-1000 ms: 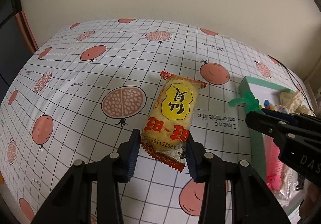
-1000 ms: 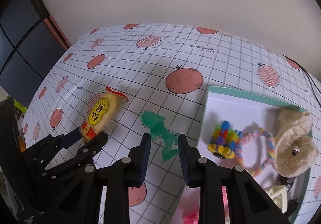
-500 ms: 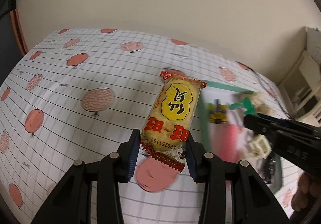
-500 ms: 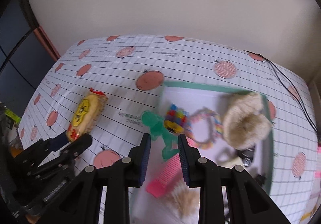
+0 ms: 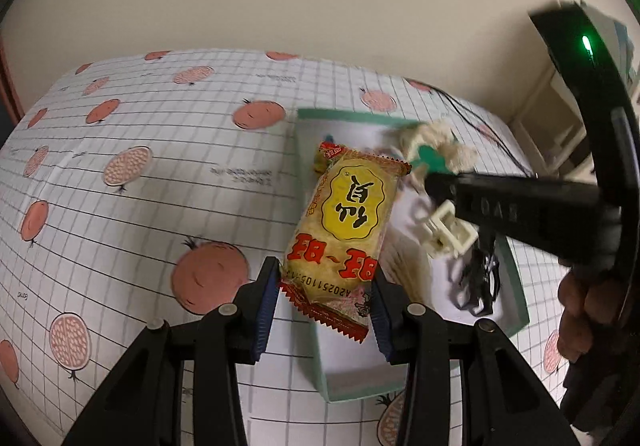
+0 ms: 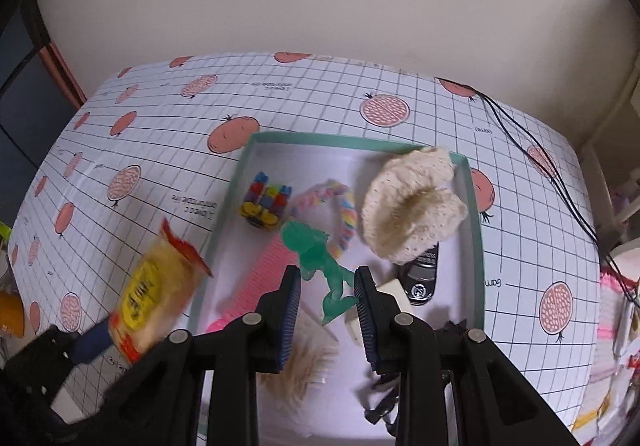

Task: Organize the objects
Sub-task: 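Carry snack packet over tray with left gripper while right carries green figure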

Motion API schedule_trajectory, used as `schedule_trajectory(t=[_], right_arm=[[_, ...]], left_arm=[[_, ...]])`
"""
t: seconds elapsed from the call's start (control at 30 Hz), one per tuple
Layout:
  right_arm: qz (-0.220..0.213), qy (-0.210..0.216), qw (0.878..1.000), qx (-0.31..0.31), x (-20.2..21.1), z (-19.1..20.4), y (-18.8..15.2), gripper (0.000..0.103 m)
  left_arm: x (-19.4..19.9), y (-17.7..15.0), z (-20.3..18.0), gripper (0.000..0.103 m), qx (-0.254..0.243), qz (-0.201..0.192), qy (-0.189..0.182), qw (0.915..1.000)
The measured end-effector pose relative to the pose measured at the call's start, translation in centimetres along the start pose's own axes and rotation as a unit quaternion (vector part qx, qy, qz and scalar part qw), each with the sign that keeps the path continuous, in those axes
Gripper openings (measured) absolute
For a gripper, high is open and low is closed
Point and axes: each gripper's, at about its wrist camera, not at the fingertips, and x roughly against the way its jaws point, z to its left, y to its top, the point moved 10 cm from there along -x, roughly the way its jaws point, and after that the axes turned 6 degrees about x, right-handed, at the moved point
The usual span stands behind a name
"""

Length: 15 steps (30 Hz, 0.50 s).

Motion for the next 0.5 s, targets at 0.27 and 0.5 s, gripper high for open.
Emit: schedule_trajectory(t=[0.27, 0.5], right_arm=[[-0.003, -0.002, 1.0, -0.014, 0.8, -1.6, -0.7, 0.03], [0.007, -0.005, 1.0, -0.021, 0.5, -2.7, -1.6, 0.03]], left_arm=[[-0.9, -0.6, -1.5, 0.044, -0.001, 0.009, -0.012, 0.9999], [-2.2, -1.4, -2.8, 0.044, -0.004, 0.028, -0.017, 0.9995]])
